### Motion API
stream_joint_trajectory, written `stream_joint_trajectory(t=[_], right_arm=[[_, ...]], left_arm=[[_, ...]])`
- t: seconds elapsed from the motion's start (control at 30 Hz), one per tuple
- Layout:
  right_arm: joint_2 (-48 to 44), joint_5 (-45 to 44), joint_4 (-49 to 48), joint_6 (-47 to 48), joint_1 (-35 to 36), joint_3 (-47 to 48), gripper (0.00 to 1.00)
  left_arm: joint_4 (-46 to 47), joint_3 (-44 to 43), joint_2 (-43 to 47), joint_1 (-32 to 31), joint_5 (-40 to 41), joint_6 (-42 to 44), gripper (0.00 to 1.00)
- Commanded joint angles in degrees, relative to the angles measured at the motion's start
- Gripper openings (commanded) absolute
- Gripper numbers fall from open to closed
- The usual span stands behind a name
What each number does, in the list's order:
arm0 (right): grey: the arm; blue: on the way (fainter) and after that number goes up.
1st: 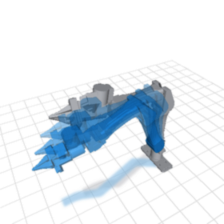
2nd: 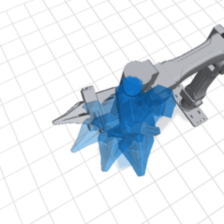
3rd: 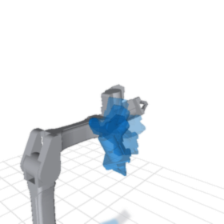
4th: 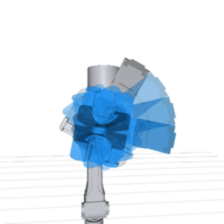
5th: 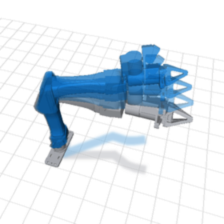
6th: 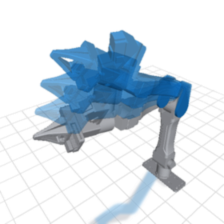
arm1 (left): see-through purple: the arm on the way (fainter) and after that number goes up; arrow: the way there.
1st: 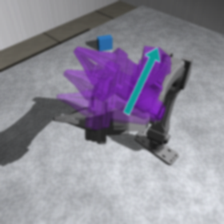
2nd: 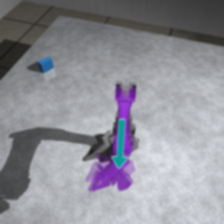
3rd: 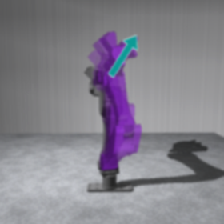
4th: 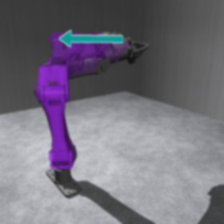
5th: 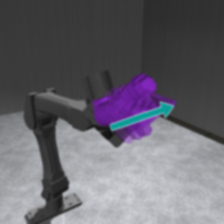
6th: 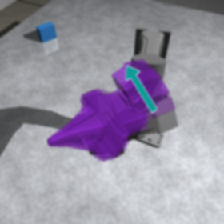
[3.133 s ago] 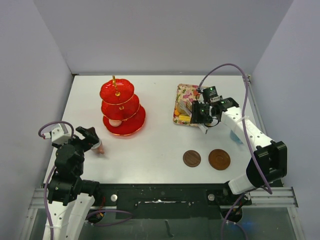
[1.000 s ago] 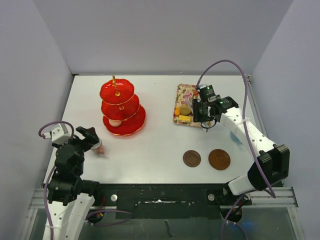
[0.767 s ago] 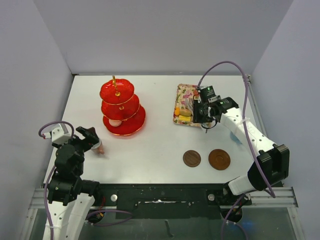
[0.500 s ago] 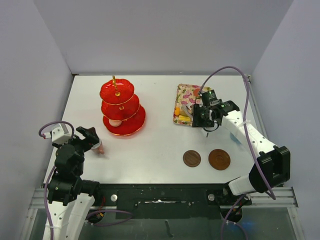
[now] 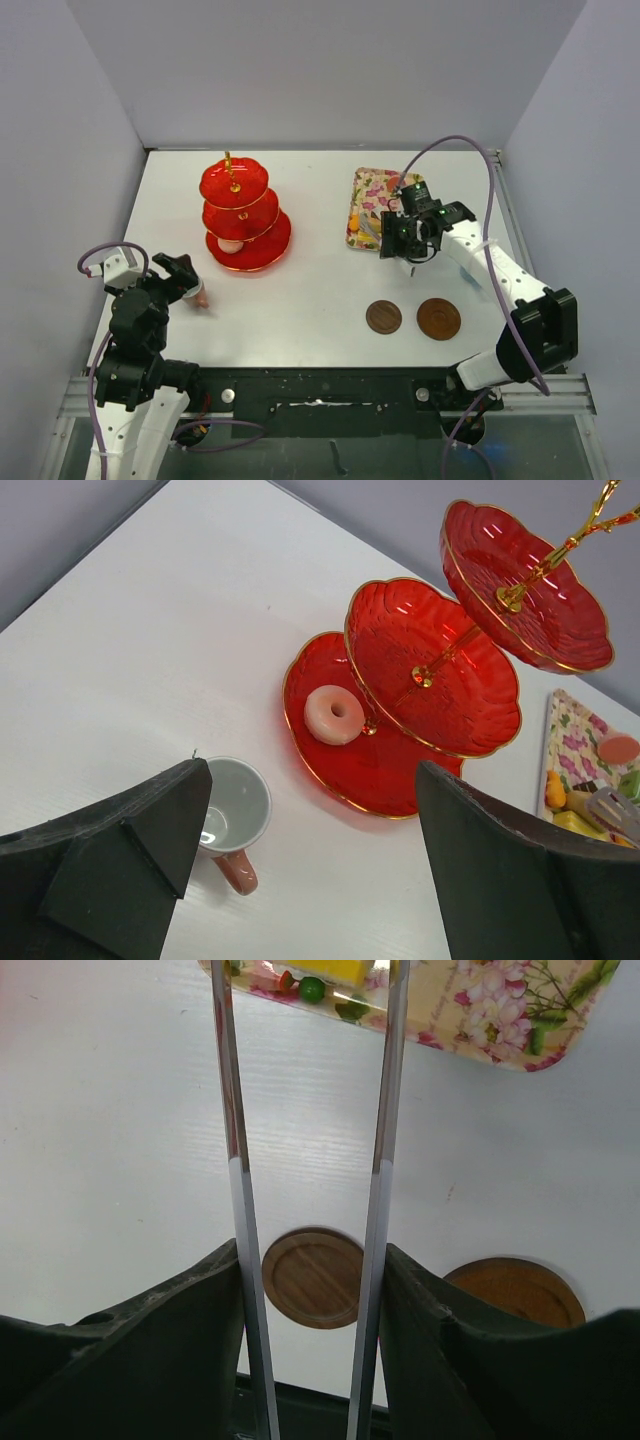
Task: Serve the afternoon tea
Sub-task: Pick up the desert from the tray.
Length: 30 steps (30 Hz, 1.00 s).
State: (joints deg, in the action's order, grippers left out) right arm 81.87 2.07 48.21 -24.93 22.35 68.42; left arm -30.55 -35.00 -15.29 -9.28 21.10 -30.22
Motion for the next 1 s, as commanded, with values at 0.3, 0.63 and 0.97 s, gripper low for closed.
stream_joint_trajectory(t=[0.3, 0.63, 0.97], right_arm=[[5.7, -2.0, -0.7, -0.7, 0.0, 6.3, 0.44], [4.1, -4.4, 0.5, -0.3, 0.7, 8.7, 0.25], [0.1, -4.0, -0.7, -0.2, 0.8, 7.8, 0.23]], left_arm=[[3.7, 0.0, 0.2, -0.2, -0.5, 0.9, 0.81], [3.7, 0.0, 0.2, -0.2, -0.5, 1.0, 0.82], [3.7, 0.0, 0.0, -0.2, -0.5, 0.9, 0.81]])
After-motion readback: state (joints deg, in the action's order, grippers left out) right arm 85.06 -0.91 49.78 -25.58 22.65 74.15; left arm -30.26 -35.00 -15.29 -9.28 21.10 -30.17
